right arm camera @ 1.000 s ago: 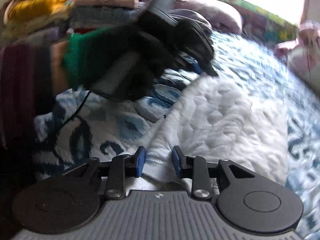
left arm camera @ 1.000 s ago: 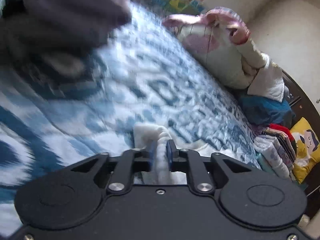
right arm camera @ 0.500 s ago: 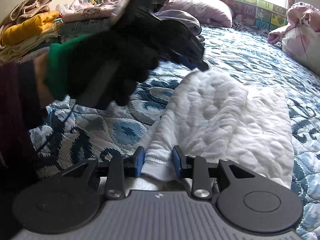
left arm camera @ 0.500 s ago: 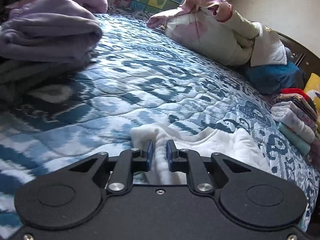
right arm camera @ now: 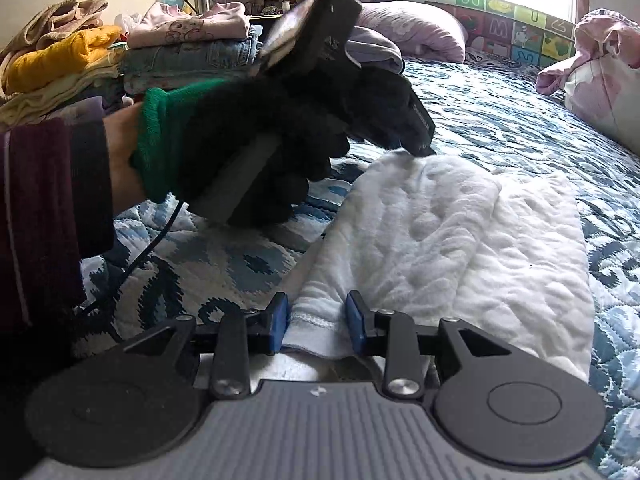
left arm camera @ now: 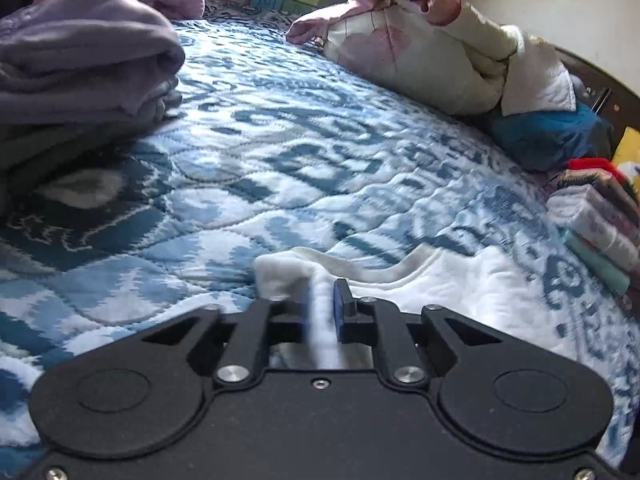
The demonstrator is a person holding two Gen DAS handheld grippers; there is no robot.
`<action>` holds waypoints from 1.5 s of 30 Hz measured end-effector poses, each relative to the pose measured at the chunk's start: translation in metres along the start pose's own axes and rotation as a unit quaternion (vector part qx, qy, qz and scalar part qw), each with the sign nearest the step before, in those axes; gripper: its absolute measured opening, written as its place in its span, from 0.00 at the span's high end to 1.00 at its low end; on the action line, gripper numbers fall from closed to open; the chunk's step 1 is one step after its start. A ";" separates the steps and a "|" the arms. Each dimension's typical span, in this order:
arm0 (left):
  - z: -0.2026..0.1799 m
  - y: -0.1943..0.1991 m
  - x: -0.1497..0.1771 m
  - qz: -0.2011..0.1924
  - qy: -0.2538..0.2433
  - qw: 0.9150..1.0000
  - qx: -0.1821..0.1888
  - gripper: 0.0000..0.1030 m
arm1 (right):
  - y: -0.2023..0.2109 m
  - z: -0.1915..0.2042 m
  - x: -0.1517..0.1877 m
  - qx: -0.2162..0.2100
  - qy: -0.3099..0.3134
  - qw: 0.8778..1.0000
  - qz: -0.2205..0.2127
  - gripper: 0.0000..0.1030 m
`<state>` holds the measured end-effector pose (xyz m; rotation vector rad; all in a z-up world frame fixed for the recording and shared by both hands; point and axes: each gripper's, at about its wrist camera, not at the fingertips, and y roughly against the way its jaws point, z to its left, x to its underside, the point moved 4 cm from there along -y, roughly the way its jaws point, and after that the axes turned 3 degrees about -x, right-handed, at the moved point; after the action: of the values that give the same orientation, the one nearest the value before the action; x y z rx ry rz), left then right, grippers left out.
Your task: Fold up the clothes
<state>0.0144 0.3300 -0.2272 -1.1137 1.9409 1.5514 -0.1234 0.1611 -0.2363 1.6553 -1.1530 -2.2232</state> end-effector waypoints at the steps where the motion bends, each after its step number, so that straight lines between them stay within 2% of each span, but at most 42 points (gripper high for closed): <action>1: -0.001 0.004 -0.002 -0.004 0.001 1.000 0.001 0.83 | 0.000 0.000 0.000 0.000 -0.002 1.000 0.001 0.67; 10: 0.003 0.004 0.004 -0.004 0.028 1.000 0.002 0.79 | 0.001 0.003 -0.001 0.011 -0.004 1.000 0.004 0.67; 11: 0.004 0.004 0.004 -0.004 0.031 1.000 0.002 0.83 | 0.001 0.003 0.000 0.011 -0.003 1.000 0.004 0.67; 12: 0.004 0.004 0.005 -0.004 0.034 0.999 0.002 0.93 | 0.001 0.003 0.000 0.011 -0.003 1.000 0.005 0.67; 14: 0.004 0.005 0.006 -0.004 0.032 0.999 0.012 0.93 | 0.001 0.003 0.000 0.011 -0.003 1.000 0.005 0.67; 17: -0.001 -0.002 0.011 -0.006 -0.020 1.000 -0.019 0.87 | 0.001 0.003 0.000 0.012 -0.003 1.000 0.003 0.67; 20: -0.003 0.007 0.008 -0.011 -0.017 0.999 -0.033 0.84 | 0.000 0.004 0.000 0.012 -0.001 1.000 0.004 0.67; 22: 0.000 0.022 0.003 -0.026 -0.007 0.998 -0.050 0.79 | 0.000 0.004 -0.001 0.010 -0.002 1.000 0.005 0.67; 30: -0.031 0.024 0.024 0.007 -0.095 0.995 -0.011 0.78 | 0.004 0.001 -0.002 -0.002 -0.010 1.000 0.001 0.67; 32: -0.039 0.024 0.030 0.016 -0.118 0.993 -0.001 0.78 | 0.005 0.000 -0.002 -0.005 -0.011 1.000 -0.001 0.67; 35: -0.051 0.024 0.039 0.029 -0.151 0.988 0.015 0.71 | 0.006 -0.001 -0.001 -0.009 -0.012 1.000 -0.004 0.65; 38: -0.063 0.024 0.047 0.043 -0.185 0.981 0.031 0.71 | 0.006 -0.002 0.000 -0.013 -0.012 1.000 -0.007 0.65; 41: -0.067 0.035 0.044 0.031 -0.185 0.981 0.046 0.72 | 0.008 -0.007 0.001 -0.024 -0.023 0.999 -0.012 0.64; 43: -0.063 0.048 0.030 -0.015 -0.152 0.986 0.062 0.72 | 0.010 -0.008 0.001 -0.030 -0.030 0.999 -0.015 0.62; 45: -0.050 0.057 0.013 -0.072 -0.099 0.991 0.046 0.73 | 0.012 -0.006 0.002 -0.032 -0.026 0.999 -0.017 0.59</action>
<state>-0.0306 0.2817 -0.1877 -0.9962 1.7437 1.4229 -0.1227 0.1486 -0.2305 1.6118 -1.0614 -2.3117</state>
